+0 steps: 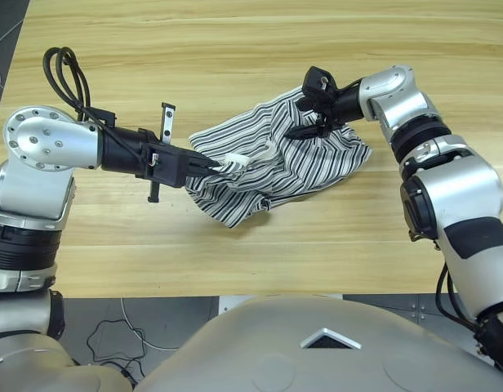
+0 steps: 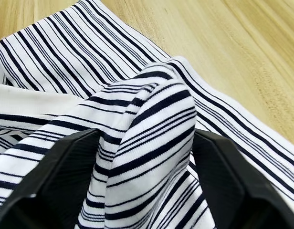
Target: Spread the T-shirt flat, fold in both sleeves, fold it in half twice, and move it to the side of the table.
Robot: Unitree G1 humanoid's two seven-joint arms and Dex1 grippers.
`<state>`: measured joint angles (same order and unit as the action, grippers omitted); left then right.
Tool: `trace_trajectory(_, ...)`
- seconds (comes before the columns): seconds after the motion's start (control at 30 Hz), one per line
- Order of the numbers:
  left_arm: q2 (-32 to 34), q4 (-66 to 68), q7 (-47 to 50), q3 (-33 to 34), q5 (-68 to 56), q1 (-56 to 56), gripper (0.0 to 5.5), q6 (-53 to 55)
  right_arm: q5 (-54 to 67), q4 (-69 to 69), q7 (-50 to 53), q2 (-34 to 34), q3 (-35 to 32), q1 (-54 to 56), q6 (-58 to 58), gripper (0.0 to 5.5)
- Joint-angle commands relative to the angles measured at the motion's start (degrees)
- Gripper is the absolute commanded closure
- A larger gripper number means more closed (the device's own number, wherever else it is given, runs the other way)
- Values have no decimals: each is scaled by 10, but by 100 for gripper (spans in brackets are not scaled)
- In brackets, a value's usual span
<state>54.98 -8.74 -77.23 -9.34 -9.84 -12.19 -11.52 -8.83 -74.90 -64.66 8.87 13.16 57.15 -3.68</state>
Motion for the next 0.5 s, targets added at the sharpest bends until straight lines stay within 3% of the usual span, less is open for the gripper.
trace_trajectory(0.03,-4,5,2,-5,8,-14,540,-2,-9,-3,3,-1,-4,14,1,282)
trace_trajectory(0.5,-5,7,-1,-3,6,-15,540,-4,-16,-1,1,3,-10,14,-1,528)
